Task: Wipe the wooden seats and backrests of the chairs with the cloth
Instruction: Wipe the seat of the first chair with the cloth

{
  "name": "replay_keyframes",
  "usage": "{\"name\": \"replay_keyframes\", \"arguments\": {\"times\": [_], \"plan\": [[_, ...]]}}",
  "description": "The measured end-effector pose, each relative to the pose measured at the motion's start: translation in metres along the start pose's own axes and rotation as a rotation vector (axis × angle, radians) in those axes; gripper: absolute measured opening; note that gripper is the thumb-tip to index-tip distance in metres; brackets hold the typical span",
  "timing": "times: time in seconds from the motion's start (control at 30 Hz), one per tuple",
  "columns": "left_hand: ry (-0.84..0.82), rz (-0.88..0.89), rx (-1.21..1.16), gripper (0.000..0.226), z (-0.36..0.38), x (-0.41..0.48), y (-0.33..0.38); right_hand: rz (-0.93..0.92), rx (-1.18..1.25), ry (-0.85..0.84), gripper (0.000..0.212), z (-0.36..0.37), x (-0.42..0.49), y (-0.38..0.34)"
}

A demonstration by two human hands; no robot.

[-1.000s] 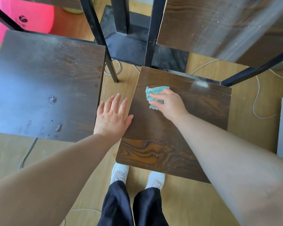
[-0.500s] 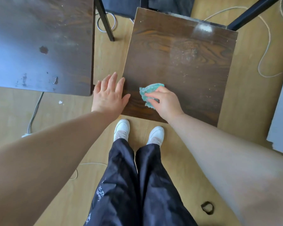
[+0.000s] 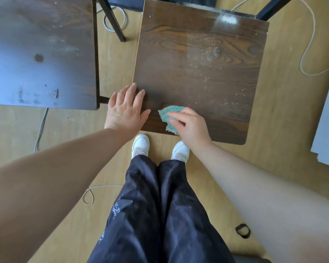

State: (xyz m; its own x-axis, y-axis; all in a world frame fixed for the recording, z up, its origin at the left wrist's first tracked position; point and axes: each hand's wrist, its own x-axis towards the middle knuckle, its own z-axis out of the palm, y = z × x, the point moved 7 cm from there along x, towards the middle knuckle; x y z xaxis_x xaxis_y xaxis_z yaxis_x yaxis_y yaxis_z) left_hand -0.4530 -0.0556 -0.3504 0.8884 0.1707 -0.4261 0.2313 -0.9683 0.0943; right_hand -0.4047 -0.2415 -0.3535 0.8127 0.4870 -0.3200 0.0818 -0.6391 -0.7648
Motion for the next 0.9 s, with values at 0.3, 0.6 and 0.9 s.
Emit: {"name": "replay_keyframes", "arguments": {"times": [0.3, 0.6, 0.9], "plan": [[0.118, -0.003, -0.034, 0.062, -0.05, 0.09, 0.021, 0.176, 0.032, 0.322, 0.026, -0.136, 0.149, 0.01], [0.16, -0.018, -0.006, 0.063, -0.074, 0.144, 0.014, 0.345, -0.065, 0.405, 0.04, -0.151, 0.241, 0.033], [0.094, -0.029, -0.006, 0.063, -0.047, 0.118, -0.001, 0.224, -0.243, 0.177, 0.04, -0.117, 0.226, 0.017]]}}
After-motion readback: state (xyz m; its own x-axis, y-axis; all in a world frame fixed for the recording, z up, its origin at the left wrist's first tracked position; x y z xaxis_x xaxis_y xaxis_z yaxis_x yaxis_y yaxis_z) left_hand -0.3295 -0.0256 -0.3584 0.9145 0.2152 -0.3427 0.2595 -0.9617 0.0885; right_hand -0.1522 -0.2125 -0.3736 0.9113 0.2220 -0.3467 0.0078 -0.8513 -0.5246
